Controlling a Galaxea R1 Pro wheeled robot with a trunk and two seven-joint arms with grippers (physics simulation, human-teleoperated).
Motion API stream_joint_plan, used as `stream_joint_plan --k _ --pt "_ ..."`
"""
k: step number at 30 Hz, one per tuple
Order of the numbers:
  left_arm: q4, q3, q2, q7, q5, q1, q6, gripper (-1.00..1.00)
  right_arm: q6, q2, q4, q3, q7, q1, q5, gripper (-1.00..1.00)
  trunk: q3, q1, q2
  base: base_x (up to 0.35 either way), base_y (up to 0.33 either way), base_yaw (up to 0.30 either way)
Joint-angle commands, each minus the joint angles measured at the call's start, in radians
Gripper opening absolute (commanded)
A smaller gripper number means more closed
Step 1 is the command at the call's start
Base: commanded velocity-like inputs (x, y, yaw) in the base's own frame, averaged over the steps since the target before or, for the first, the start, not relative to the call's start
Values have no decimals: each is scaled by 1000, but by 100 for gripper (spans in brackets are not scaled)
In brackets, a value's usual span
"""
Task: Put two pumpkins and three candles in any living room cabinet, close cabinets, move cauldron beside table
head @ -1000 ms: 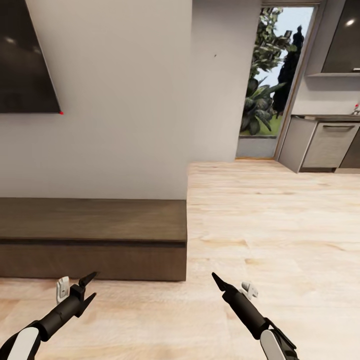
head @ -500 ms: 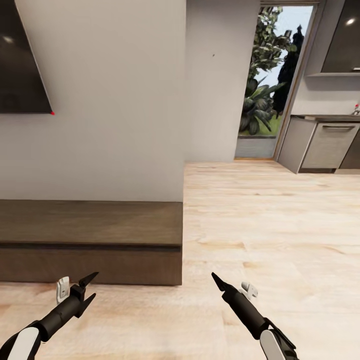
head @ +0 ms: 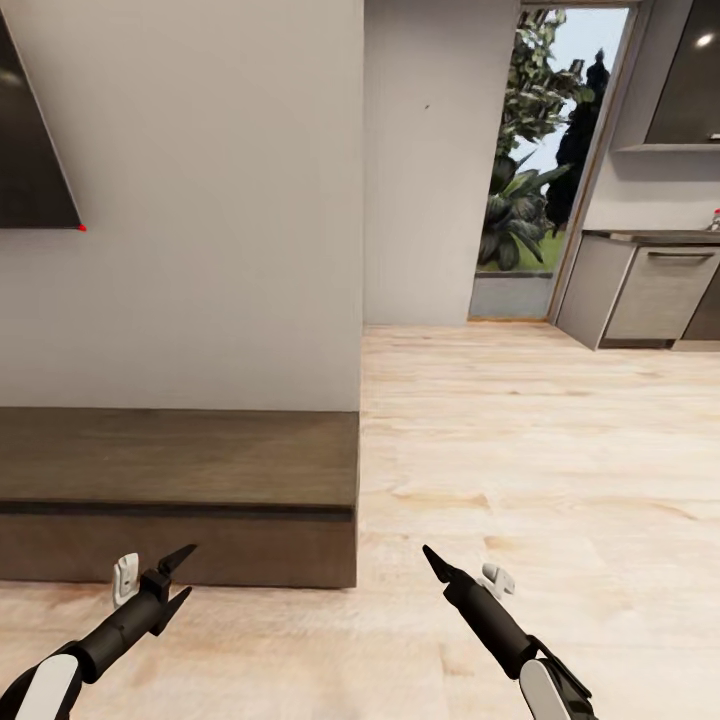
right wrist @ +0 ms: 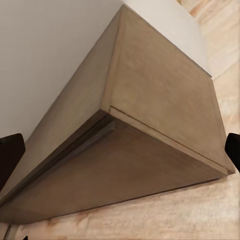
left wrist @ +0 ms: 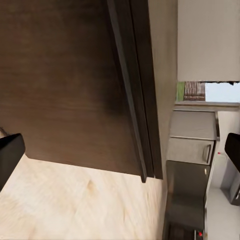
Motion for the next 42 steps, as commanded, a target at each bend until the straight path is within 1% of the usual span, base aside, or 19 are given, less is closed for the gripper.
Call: stream_joint_plan --k 1,27,39,42 --pt "0 0 0 0 0 0 0 100 0 0 0 0 0 0 0 100 0 0 0 157 -19 0" --pt "0 2 1 0 0 0 0 100 0 -1 -2 2 2 0 0 100 0 0 0 194 -22 0" --pt "2 2 1 0 4 0 0 100 0 0 0 2 2 0 0 100 0 0 0 34 0 0" --pt "2 9 1 1 4 0 1 100 0 0 0 2 2 0 0 100 0 0 0 0 0 0"
